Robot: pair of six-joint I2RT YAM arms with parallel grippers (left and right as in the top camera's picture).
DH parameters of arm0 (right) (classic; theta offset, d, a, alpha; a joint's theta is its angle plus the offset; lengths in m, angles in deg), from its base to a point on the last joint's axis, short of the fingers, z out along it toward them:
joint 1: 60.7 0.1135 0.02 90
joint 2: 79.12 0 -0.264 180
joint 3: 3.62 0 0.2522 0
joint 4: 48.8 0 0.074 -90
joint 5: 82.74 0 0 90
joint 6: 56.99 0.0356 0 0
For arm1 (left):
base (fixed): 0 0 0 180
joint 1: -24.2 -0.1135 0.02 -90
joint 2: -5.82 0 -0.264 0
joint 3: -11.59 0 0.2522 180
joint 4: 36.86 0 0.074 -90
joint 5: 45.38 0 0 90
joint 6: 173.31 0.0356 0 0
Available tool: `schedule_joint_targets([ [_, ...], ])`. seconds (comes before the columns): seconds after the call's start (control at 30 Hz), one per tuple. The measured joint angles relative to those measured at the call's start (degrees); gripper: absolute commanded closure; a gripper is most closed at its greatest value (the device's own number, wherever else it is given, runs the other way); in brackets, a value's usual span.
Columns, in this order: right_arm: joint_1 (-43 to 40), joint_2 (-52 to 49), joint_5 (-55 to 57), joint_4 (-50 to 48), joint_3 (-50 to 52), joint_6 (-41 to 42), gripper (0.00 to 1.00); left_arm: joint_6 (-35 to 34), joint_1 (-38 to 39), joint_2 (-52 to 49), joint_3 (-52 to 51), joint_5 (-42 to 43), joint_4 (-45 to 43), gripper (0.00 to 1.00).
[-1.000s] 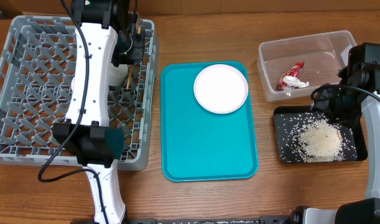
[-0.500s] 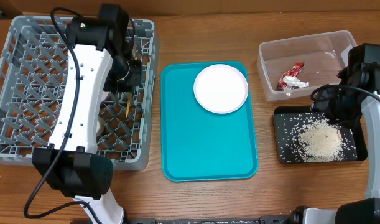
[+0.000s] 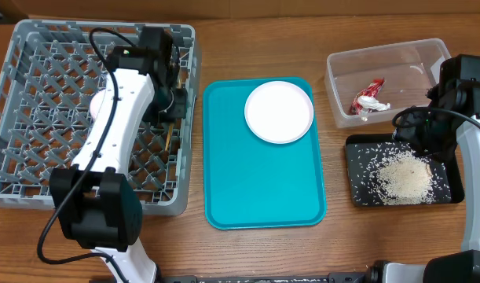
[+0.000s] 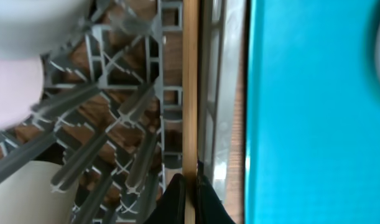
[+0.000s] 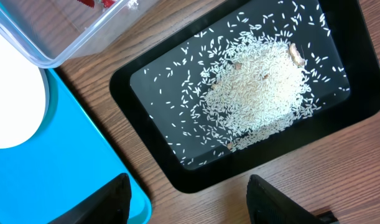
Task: Sort waste into correct bins and load items into the dishwasher
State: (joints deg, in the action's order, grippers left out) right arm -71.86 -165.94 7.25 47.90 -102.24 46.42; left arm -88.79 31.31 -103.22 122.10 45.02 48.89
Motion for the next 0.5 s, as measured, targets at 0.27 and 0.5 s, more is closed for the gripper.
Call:
schedule_joint_targets([
  [0.27, 0.0, 0.0, 0.0, 0.1, 0.0, 0.0, 0.38, 1.2, 0.0, 0.0, -7.6, -0.2, -4.8, 0.72],
  [0.5, 0.0, 0.0, 0.0, 0.2, 0.0, 0.0, 0.38, 1.6, -0.2, 0.0, -7.6, -1.3, -2.3, 0.64],
])
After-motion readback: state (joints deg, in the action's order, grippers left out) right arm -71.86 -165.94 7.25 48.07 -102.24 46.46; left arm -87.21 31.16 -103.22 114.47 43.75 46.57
